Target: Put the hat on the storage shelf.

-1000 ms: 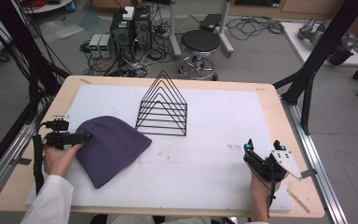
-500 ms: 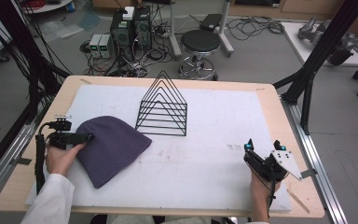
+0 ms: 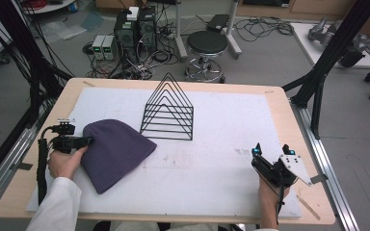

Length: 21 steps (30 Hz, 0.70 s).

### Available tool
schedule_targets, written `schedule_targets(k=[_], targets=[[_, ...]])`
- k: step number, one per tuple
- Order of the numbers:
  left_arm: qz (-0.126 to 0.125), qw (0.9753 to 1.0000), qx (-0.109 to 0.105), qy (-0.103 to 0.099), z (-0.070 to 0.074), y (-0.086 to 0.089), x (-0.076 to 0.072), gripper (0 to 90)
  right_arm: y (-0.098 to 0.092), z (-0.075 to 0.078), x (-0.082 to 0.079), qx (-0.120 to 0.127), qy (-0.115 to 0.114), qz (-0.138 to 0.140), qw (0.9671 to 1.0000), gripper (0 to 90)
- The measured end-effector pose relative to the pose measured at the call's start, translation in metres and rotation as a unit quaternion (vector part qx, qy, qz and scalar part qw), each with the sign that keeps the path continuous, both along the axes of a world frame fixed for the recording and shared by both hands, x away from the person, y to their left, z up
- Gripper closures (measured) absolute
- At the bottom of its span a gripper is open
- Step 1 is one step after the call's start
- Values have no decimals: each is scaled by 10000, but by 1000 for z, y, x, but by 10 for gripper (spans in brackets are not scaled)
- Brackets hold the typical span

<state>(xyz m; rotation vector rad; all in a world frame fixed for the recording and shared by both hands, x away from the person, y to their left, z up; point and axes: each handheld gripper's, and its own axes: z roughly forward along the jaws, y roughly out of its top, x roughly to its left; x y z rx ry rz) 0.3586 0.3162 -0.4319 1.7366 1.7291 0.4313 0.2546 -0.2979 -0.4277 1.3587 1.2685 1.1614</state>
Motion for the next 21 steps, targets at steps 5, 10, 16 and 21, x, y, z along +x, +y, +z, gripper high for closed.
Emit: schedule_targets(k=[5,10,16,21], targets=[[33,10000,-8,-48,0,0,0,761,0,0,0,-13,5,12,10000,97],[-7,9999,38,-95,0,-1,-1,764,0,0,0,-7,9,11,10000,97],[-27,9992,247,-310,0,-6,-6,773,0,0,0,-41,3,24,10000,97],[-44,9971,376,-665,7,-9,-14,774,0,0,0,-22,18,21,10000,97]])
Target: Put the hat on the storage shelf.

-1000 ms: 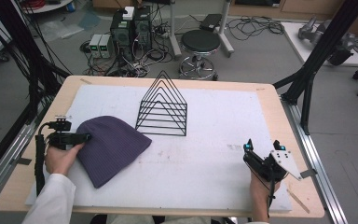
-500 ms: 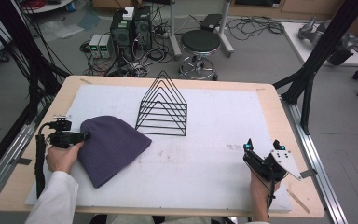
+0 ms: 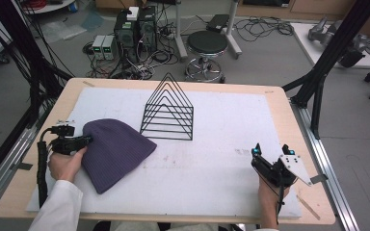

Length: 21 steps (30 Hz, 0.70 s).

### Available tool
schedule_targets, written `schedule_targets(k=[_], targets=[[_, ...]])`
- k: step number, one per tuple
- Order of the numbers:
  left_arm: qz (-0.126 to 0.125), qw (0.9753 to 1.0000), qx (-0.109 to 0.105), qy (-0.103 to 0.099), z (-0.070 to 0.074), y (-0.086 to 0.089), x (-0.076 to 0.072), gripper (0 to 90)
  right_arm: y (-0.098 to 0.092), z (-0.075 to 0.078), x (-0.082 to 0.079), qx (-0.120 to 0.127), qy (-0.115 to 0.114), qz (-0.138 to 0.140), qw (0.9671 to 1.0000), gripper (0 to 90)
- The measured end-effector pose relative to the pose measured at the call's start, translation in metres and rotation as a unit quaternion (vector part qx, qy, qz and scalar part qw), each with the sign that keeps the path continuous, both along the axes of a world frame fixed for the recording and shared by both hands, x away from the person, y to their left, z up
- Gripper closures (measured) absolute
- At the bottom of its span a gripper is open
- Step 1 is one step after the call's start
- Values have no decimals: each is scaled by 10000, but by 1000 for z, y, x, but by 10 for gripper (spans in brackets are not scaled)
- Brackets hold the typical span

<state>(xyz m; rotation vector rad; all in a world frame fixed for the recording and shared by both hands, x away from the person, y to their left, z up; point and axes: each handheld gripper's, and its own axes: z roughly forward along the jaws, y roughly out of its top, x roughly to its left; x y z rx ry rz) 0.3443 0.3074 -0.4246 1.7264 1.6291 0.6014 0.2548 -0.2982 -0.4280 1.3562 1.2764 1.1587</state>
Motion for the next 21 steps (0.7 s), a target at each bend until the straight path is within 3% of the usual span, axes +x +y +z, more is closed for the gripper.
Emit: schedule_targets(k=[3,7,10,13,14,18,21], targets=[[-29,9999,41,-109,6,-1,-3,775,0,0,1,18,18,-8,10000,97],[-81,9990,108,-419,16,-7,-6,776,1,0,0,10,15,13,10000,97],[-218,9969,303,-686,24,-15,-8,774,1,0,1,-7,22,19,10000,97],[-344,9921,680,-1001,32,-25,-10,774,1,0,1,-5,24,15,10000,97],[-396,9897,800,-1121,35,-29,-11,774,1,0,1,-3,12,19,10000,97],[-520,9751,1375,-1661,45,-44,-15,774,1,0,1,-16,8,31,10000,96],[-536,9654,1648,-1948,50,-51,-18,773,1,0,1,2,22,40,10000,97]])
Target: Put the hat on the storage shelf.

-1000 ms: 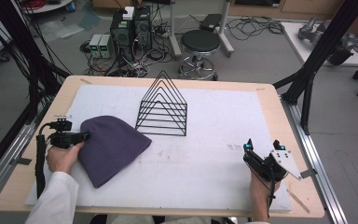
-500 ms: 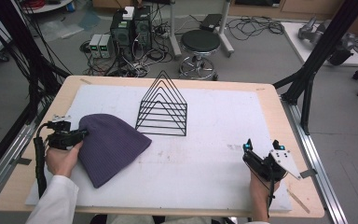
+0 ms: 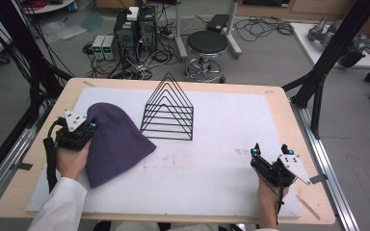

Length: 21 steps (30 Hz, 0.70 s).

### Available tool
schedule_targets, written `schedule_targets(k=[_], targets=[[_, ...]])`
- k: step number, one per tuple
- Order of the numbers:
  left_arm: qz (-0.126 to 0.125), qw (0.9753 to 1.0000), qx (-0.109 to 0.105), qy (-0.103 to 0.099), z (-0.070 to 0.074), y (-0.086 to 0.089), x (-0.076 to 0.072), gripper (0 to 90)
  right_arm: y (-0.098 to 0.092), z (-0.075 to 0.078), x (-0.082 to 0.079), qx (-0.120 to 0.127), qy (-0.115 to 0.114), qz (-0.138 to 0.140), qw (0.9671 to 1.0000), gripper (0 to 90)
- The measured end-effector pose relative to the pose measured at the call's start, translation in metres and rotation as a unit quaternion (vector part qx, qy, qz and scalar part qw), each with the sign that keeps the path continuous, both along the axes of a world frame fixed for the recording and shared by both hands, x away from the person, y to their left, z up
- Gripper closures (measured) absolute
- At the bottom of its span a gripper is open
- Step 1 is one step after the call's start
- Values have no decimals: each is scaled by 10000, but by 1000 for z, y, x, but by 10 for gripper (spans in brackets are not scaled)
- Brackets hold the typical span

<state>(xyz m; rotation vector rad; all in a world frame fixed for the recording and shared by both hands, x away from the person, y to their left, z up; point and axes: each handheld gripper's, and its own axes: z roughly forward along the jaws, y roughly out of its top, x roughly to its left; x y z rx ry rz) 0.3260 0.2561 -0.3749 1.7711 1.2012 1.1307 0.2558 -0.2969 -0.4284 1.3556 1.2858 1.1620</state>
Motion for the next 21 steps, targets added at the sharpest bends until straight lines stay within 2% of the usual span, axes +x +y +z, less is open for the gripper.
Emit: schedule_targets(k=[4,8,12,16,21], targets=[[37,9989,195,-434,7,-6,-5,773,0,0,0,8,-11,0,10000,96],[162,9965,147,-809,11,-8,-8,773,0,0,0,23,-17,-6,10000,96],[151,9947,219,-997,16,-9,-9,773,0,0,0,25,-31,-19,10000,97],[123,9907,267,-1328,24,-10,-12,773,0,0,0,32,-12,-25,10000,97],[59,9861,291,-1632,34,-12,-14,772,-1,0,0,21,-42,-40,10000,96]])
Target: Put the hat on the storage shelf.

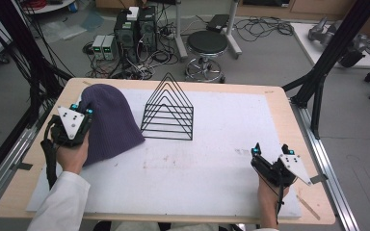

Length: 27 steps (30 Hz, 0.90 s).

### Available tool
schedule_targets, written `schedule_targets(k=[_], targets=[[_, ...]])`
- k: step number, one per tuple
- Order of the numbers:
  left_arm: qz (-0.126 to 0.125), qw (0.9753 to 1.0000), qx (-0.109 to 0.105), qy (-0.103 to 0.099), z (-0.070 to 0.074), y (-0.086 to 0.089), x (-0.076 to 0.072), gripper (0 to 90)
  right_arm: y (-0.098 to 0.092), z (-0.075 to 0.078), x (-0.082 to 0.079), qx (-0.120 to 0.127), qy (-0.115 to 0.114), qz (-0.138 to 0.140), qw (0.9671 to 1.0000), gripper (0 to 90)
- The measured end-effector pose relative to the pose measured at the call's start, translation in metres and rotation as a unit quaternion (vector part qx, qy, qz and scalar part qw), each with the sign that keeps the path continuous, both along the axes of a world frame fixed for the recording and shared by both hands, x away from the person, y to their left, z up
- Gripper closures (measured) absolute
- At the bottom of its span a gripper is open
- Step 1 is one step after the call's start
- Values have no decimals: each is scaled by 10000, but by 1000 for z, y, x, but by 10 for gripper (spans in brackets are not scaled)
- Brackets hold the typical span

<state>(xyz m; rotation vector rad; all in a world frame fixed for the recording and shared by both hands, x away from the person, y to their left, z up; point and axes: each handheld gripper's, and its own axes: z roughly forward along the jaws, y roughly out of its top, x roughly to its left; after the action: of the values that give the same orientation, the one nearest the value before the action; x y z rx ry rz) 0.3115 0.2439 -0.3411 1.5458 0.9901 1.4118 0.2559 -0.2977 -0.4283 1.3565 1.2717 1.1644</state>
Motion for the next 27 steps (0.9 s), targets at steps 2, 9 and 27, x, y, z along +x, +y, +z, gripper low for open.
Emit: schedule_targets(k=[2,9,27], targets=[[-57,9999,-9,-90,4,-2,0,772,0,0,0,13,-7,-4,10000,96],[-193,9989,-82,-410,20,-10,1,769,0,0,0,36,17,-6,10000,97],[-656,9894,-409,-1233,82,-33,1,767,0,0,0,84,-76,93,9999,96]])
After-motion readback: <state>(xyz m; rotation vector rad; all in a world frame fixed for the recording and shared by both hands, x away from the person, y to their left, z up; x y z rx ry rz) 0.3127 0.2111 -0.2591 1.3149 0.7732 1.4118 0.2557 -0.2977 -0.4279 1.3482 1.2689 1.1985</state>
